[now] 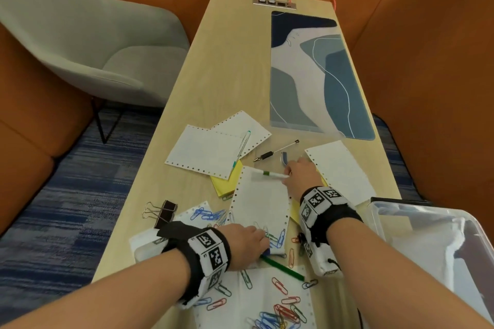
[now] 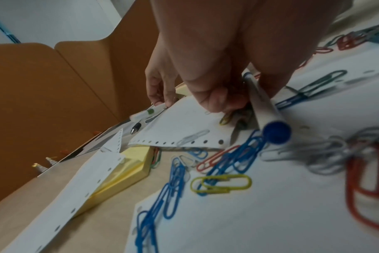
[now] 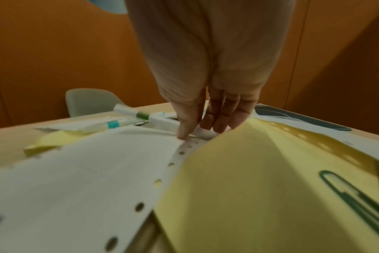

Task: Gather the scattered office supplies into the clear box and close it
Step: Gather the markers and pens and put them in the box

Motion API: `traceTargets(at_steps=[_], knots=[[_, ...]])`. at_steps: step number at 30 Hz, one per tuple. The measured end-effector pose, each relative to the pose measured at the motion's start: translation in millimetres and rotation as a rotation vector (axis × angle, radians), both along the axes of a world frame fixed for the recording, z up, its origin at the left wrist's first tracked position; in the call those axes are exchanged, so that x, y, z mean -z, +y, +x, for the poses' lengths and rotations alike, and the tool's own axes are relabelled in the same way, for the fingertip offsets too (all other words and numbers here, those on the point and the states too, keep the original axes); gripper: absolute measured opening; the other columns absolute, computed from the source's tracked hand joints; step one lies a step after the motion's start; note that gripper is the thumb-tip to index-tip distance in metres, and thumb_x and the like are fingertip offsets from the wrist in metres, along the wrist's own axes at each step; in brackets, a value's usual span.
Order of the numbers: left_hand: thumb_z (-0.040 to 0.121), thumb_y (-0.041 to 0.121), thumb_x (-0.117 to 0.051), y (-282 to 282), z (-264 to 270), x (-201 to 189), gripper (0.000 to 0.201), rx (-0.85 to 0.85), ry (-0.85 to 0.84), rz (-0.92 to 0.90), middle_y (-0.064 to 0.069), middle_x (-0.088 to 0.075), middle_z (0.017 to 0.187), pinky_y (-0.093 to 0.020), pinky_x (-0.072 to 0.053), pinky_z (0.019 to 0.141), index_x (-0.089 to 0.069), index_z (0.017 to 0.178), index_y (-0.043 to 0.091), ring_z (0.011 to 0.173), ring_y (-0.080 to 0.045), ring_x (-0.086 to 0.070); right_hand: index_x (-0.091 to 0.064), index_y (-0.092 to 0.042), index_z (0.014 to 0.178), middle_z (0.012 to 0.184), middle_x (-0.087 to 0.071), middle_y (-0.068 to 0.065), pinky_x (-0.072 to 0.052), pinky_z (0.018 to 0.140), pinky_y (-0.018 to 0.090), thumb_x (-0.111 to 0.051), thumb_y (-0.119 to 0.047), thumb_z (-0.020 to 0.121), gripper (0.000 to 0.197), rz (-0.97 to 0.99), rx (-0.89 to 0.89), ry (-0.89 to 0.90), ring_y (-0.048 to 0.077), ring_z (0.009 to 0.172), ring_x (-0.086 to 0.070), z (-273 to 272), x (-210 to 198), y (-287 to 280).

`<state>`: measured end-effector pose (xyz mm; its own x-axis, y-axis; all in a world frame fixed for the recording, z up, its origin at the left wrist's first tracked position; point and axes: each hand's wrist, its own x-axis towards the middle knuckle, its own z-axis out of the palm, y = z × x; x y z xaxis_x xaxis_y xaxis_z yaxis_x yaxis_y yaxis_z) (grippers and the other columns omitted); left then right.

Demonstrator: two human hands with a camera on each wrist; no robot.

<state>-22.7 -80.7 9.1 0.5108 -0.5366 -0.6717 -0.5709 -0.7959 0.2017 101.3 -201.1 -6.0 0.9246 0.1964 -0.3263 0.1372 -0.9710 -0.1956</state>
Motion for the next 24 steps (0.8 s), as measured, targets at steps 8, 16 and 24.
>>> traceTargets(at_steps=[8,16,24], knots=[[0.093,0.007,-0.044,23,27,-37,0.029,-0.259,-0.058,-0.074,-0.013,-0.05,0.117,-0.035,-0.043,0.08,-0.042,0.121,0.005,0.099,-0.029,-0.054,-0.043,-0.01,0.103,0.088,-0.053,0.009,-0.042,0.068,0.032,-0.036,-0.008,0.096,0.01,0.803,0.337,-0.279,0.023,0.077,-0.05,-4,-49,8],[0.099,0.028,-0.036,74,60,-74,0.022,-0.815,0.067,-0.324,-0.002,-0.038,0.066,-0.022,-0.029,0.047,-0.036,0.086,0.01,0.054,-0.014,-0.032,-0.041,-0.016,0.075,0.061,-0.033,-0.002,-0.029,0.042,0.02,-0.045,-0.012,0.093,0.019,1.366,0.753,0.059,0.009,0.045,-0.031,5,-62,-1],[0.098,0.015,-0.04,47,65,-71,0.025,-1.204,0.387,-0.894,0.002,-0.032,0.062,-0.014,-0.028,0.04,-0.04,0.073,0.013,0.051,-0.008,-0.031,-0.05,-0.015,0.073,0.055,-0.034,-0.005,-0.025,0.04,0.015,-0.059,-0.024,0.09,0.021,1.255,0.449,0.475,0.005,0.042,-0.028,-21,-63,33]])
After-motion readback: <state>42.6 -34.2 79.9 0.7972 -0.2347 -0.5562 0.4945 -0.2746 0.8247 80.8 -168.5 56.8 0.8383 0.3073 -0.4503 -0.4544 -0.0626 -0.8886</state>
